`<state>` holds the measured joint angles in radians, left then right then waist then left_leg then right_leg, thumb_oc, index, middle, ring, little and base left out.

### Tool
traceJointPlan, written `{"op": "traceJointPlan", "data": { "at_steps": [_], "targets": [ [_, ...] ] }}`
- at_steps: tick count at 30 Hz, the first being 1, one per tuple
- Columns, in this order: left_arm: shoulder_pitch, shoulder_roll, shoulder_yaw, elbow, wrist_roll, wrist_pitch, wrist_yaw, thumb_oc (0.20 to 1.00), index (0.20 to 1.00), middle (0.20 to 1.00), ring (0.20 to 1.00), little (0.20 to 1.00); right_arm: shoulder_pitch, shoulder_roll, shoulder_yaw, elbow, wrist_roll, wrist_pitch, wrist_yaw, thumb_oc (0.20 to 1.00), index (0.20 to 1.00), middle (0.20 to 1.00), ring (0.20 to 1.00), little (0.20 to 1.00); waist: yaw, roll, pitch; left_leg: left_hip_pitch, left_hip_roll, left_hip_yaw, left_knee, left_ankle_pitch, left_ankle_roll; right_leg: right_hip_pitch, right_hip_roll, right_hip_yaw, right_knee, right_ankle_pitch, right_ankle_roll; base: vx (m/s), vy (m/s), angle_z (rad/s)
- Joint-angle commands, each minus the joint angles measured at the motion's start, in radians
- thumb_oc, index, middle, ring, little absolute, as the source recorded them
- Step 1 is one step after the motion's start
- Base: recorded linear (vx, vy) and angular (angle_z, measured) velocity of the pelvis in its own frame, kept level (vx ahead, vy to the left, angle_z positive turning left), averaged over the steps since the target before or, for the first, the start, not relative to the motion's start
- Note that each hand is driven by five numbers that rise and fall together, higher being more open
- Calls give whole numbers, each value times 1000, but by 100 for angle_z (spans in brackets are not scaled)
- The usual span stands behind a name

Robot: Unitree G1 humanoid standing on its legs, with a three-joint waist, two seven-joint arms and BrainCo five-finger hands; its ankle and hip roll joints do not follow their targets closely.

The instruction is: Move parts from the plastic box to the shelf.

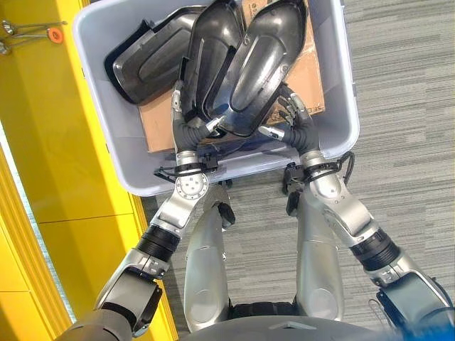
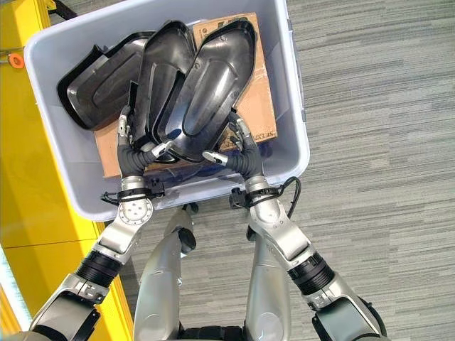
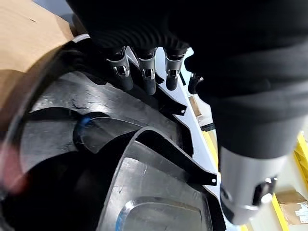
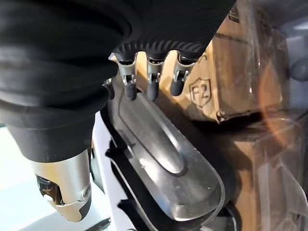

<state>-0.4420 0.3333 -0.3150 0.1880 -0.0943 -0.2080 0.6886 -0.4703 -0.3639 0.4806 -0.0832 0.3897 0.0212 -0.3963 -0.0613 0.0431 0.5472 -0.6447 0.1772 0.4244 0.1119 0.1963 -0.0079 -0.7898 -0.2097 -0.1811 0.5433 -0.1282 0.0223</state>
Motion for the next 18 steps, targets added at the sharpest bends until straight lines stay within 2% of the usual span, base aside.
{"op": "traceJointPlan", "data": {
  "at_steps": [1,6,10,13,15,18],
  "targets": [
    [-16,47,-14,-52,19,-76,-4,1000,1000,1000,1000,1000,-7,24,-9,-45,25,-10,1,1000,1000,1000,1000,1000,7,-28,-27,8,45,-27,149,-193,-108,57,1,-36,-206,97,90,0,0,0],
    [-15,52,-16,-43,19,-97,-17,1000,1000,1000,1000,1000,7,25,-1,-1,55,-10,5,1000,1000,1000,1000,1000,7,-29,-27,10,48,-26,150,-192,-108,57,-1,-39,-200,95,89,0,0,0],
    [-20,55,-24,-43,24,-98,-24,1000,1000,1000,1000,1000,18,31,6,25,156,47,-17,1000,1000,1000,1000,1000,6,-33,-27,13,50,-27,152,-191,-109,60,1,-39,-198,96,87,0,-2,1],
    [-19,55,-29,-35,25,-110,-31,1000,1000,1000,1000,1000,33,44,7,75,286,36,-45,1000,1000,1000,1000,1000,3,-36,-27,16,52,-25,149,-187,-111,63,3,-39,-202,98,86,0,-6,4],
    [-26,47,-37,-26,39,-117,-51,1000,1000,1000,1000,1000,53,64,-9,142,380,5,-50,1000,1000,1000,1000,1000,-1,-37,-27,19,52,-23,146,-185,-111,63,7,-36,-205,99,84,0,0,0],
    [-39,39,-46,-16,53,-115,-71,1000,1000,1000,1000,1000,68,72,-30,187,392,-17,-10,1000,1000,1000,1000,1000,-9,-35,-27,20,51,-21,144,-182,-111,61,8,-32,-207,104,83,0,0,0]
  ]
}}
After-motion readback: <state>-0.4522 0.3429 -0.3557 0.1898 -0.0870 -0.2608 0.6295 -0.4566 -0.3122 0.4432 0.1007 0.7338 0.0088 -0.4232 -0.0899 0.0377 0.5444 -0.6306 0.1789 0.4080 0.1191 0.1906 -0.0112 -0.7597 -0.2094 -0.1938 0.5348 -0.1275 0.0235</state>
